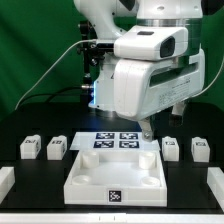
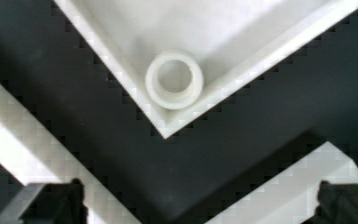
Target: Assemble one leg
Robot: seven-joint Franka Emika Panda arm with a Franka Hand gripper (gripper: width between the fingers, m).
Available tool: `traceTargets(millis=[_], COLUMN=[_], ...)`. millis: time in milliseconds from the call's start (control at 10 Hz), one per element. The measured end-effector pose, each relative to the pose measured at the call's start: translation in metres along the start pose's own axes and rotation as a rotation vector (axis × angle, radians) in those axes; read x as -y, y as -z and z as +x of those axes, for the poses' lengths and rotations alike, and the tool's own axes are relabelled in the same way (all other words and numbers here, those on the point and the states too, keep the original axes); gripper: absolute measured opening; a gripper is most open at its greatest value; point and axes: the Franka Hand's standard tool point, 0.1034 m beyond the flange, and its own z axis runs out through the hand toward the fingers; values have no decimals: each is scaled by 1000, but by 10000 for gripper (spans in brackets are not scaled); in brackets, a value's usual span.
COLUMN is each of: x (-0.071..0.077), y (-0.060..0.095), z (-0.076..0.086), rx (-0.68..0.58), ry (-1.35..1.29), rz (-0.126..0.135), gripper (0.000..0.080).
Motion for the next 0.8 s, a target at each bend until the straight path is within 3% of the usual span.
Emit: traceTargets(millis=[400,500,600,700,800], x=[1,13,30,46,57], y=[-1,-10,-18,-29,-45], z=[-1,-10,-24,-46,-75], rx=[-5,-13,-11,-12,-12], ry=[41,54,93,292,431], rz=[-4,-12,-12,-23,-19], gripper=[650,650,650,650,650])
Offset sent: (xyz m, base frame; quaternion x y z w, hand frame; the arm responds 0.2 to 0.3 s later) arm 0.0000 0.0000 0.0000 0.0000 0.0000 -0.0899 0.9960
